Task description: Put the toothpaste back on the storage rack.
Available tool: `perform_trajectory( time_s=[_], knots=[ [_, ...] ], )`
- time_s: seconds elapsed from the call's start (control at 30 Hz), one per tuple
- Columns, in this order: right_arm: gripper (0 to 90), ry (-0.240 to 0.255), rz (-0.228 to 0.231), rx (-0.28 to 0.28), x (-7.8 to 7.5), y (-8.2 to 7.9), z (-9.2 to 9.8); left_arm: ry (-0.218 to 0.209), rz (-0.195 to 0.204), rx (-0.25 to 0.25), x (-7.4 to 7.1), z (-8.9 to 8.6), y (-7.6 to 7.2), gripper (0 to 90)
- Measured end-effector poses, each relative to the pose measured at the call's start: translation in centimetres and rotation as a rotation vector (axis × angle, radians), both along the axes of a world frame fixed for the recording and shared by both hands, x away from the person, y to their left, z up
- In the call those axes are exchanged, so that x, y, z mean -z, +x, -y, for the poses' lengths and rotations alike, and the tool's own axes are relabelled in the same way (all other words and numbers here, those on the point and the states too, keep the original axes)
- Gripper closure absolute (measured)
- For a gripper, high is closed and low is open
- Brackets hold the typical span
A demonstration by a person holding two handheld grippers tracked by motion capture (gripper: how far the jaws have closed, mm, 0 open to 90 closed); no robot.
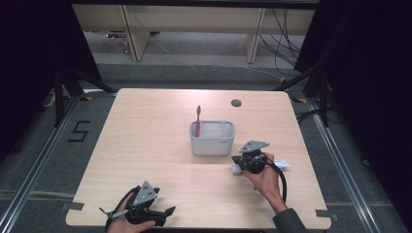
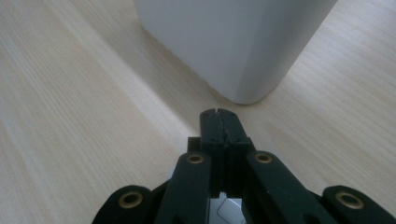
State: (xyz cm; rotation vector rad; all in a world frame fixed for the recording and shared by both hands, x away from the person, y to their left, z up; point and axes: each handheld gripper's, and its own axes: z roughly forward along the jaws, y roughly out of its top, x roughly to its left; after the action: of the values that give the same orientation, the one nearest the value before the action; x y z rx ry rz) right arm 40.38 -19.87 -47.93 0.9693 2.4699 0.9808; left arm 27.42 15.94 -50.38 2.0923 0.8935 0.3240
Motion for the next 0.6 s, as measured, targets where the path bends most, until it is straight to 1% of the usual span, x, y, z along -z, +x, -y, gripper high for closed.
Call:
perform_trajectory(
  time_s=[0.03,0.1,0.13,0.17,0.2,0.23,0.27,0.3,0.33,0.37,0.4,0.43,0.47,0.5,0.53,0.57,0.6],
  knots=[
    [90.0,-0.009,-0.004,-0.007,0.04,0.14,-0.01,0.000,0.000,-0.001,0.00,0.00,-0.01,16.6],
    [90.0,-0.017,-0.002,-0.002,0.26,0.30,-0.12,-0.003,-0.001,0.000,0.02,0.00,0.01,16.6],
    [90.0,-0.017,-0.021,0.017,0.34,0.20,-0.27,-0.003,-0.001,0.001,0.02,-0.01,0.01,16.6],
    [90.0,-0.017,-0.021,0.017,0.34,0.20,-0.27,-0.003,-0.001,0.001,0.02,-0.01,0.01,16.6],
    [90.0,-0.024,-0.014,0.002,0.40,0.37,-0.24,-0.003,-0.002,0.001,0.03,0.01,0.01,16.6],
    [90.0,-0.017,0.005,0.009,0.62,0.43,-0.38,-0.001,-0.002,0.003,0.03,0.00,0.02,16.6],
    [90.0,-0.012,-0.014,0.021,0.66,0.37,-0.50,-0.001,-0.002,0.003,0.05,0.01,0.01,16.6],
    [90.0,-0.026,-0.021,-0.010,0.74,0.57,-0.51,-0.006,-0.003,-0.004,0.09,0.09,-0.03,16.6],
    [90.0,-0.025,-0.022,0.006,0.86,0.43,-0.67,-0.006,-0.003,-0.003,0.11,0.10,-0.03,16.6],
    [90.0,-0.027,-0.021,0.008,0.89,0.41,-0.70,-0.005,-0.004,-0.002,0.12,0.10,-0.02,16.6],
    [90.0,-0.022,-0.022,-0.006,0.84,0.44,-0.71,-0.004,-0.004,-0.002,0.13,0.11,-0.03,16.6],
    [90.0,-0.036,-0.007,0.001,0.86,0.35,-0.74,-0.005,-0.003,-0.003,0.14,0.13,-0.05,16.6],
    [90.0,-0.029,-0.023,0.010,0.86,0.16,-0.82,-0.008,-0.001,-0.001,0.18,0.15,-0.02,16.6],
    [90.0,-0.029,-0.023,0.010,0.86,0.16,-0.82,-0.008,-0.001,-0.001,0.18,0.15,-0.02,16.6],
    [90.0,-0.044,-0.027,-0.026,0.81,0.13,-0.66,-0.003,0.000,-0.004,0.12,0.13,-0.05,16.6],
    [90.0,-0.033,-0.012,-0.022,1.00,-0.04,-0.77,-0.003,0.000,-0.004,0.12,0.13,-0.05,16.6],
    [90.0,-0.042,-0.009,-0.041,1.00,-0.17,-0.76,-0.003,-0.001,-0.003,0.11,0.11,-0.03,16.6]
  ],
)
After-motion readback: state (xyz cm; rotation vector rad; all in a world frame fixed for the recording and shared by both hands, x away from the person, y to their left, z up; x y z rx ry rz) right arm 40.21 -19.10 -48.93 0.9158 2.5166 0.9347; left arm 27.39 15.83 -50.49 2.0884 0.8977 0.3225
